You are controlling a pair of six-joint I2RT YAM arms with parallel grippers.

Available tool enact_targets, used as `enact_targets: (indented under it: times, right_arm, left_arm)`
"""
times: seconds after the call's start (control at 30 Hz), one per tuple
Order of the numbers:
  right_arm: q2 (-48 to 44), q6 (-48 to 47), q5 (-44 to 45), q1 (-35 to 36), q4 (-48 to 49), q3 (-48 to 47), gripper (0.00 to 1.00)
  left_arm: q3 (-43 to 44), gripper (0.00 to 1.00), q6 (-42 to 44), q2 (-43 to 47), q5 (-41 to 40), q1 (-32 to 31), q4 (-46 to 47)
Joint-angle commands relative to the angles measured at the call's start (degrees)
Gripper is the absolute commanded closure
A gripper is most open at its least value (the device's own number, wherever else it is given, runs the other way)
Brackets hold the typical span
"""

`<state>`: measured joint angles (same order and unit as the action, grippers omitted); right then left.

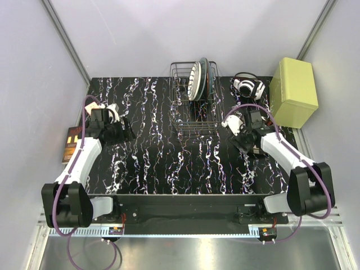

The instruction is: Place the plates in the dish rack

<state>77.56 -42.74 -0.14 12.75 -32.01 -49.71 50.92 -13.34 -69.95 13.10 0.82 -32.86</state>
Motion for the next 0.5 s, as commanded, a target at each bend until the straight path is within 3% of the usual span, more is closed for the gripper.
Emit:
enact_targets:
  times: [0.0, 0.3, 0.43, 0.47]
  right_arm:
    - [2.41, -4.28, 0.32, -0.01, 11.34, 0.93, 0.31]
    - [9.01, -7.36, 2.69, 0.08, 15.57, 4.71, 0.35]
    - [12.08, -6.57, 7.25, 0.08, 18.64, 6.20, 0.42]
    - [12.70, -6.57, 8.13, 0.08, 19.69, 6.38, 0.48]
  left_arm:
    - [1.91, 0.22, -0.19, 0.52, 1.22, -0.12, 2.10]
    - [2.43, 0.22, 0.16, 1.31, 0.70, 0.50, 1.40]
    - [2.35, 0.22, -0.02, 1.31, 0.96, 1.20, 1.31]
    - [2.26, 0.22, -0.28, 1.31, 1.05, 1.29, 1.22]
